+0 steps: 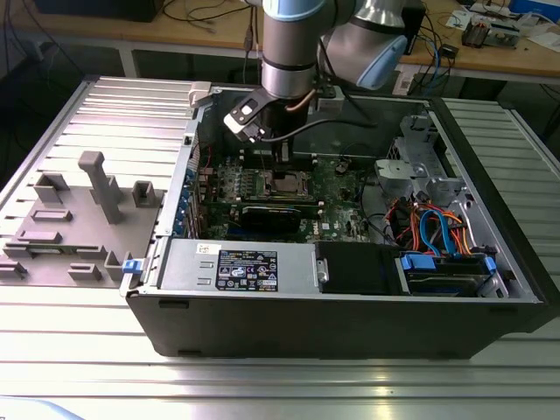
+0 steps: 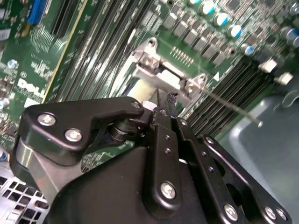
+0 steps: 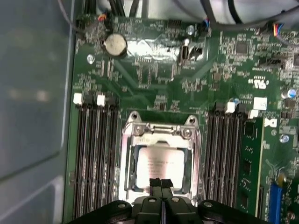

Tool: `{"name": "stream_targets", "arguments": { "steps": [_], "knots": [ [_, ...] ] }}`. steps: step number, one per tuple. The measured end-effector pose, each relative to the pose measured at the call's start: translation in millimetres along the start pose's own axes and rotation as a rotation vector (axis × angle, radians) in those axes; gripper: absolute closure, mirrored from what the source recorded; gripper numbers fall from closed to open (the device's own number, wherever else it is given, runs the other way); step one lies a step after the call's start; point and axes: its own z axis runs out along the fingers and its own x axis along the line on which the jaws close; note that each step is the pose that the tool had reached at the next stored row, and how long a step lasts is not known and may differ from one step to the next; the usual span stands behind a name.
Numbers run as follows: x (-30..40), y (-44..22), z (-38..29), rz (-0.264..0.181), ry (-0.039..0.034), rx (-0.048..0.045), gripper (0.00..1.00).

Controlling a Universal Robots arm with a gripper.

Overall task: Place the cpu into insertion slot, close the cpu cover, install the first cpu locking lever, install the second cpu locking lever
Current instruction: 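Close the cpu cover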

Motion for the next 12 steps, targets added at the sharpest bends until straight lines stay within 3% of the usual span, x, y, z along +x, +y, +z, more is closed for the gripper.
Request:
{"name": "stream_targets", "arguments": {
  "steps": [3, 9, 12],
  "knots": [
    [0.4, -3.9, 2.0, -0.007, 0.0003, -0.0003, 0.89],
    [0.6, -5.4, 11.9, -0.015, 0.0004, -0.0001, 0.89],
    [0.7, -5.4, 12.2, -0.016, 0.0004, 0.0009, 0.89]
  ]
}}
